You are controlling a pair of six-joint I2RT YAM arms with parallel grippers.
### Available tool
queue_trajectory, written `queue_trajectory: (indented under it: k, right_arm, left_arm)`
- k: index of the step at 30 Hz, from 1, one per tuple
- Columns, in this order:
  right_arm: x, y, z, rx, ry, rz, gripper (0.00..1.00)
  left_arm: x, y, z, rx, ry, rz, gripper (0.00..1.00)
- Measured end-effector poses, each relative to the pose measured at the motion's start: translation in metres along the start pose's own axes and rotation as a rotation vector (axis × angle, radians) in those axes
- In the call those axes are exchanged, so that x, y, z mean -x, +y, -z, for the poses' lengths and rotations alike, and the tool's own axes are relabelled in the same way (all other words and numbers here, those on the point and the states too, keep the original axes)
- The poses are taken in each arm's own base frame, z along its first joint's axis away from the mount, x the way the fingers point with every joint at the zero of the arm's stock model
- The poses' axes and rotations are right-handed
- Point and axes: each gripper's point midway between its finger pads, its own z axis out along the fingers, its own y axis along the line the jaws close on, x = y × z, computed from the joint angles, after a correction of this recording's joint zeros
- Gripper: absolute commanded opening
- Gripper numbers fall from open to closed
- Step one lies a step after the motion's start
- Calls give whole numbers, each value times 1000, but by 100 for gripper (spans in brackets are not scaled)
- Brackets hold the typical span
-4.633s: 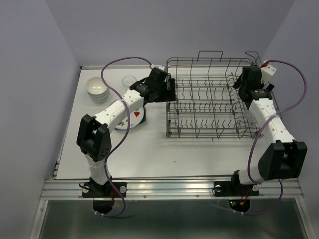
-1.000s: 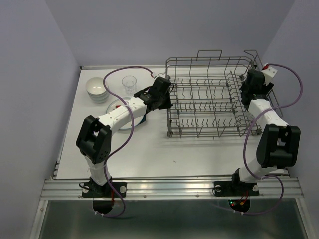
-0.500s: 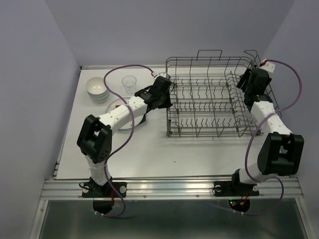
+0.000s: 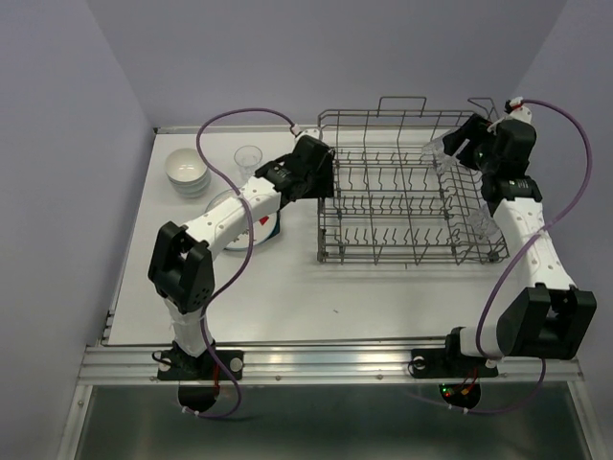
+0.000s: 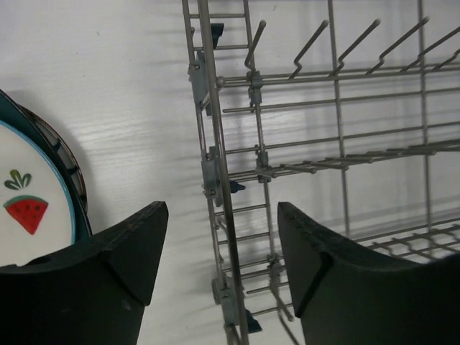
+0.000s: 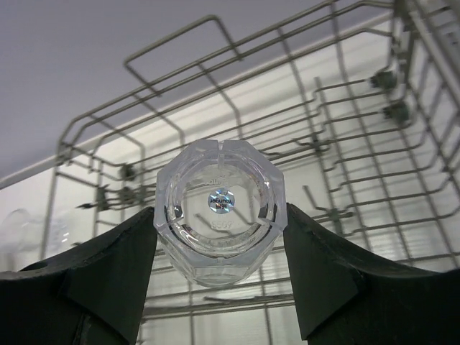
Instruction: Unload the mixed dishes from the dish rack
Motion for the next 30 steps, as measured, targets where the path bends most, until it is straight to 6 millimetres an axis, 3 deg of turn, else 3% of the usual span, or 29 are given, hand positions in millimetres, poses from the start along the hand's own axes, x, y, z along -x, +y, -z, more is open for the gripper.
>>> queue_trajectory:
  k: [2, 6, 9, 11, 14, 17, 20, 24, 30]
  right_arm:
    - [0, 17, 4, 77, 24, -40, 2]
    - [0, 63, 18, 297, 94, -144, 3]
    - [7, 100, 31, 488, 127, -228, 3]
    - [16, 132, 47, 664, 153, -296, 3]
    - [22, 160, 67, 823, 182, -345, 4]
    - [25, 188, 88, 970, 232, -384, 5]
    - [23, 214, 110, 1111, 305, -431, 4]
    - [11, 244, 138, 1273, 441, -481, 4]
    - [0, 262, 160, 1364, 567, -534, 4]
  left_arm:
    - [18, -4, 8, -12, -43, -9, 95]
    - [47, -10, 36, -54, -129, -47, 99]
    - [73, -16, 76, -131, -251, -105, 99]
    - [89, -19, 115, -206, -362, -141, 99]
    - [104, -23, 167, -317, -513, -182, 99]
    - [113, -32, 201, -417, -625, -223, 99]
    - [114, -40, 213, -484, -689, -270, 99]
    - [106, -50, 207, -543, -699, -335, 99]
    - [96, -64, 209, -642, -716, -394, 99]
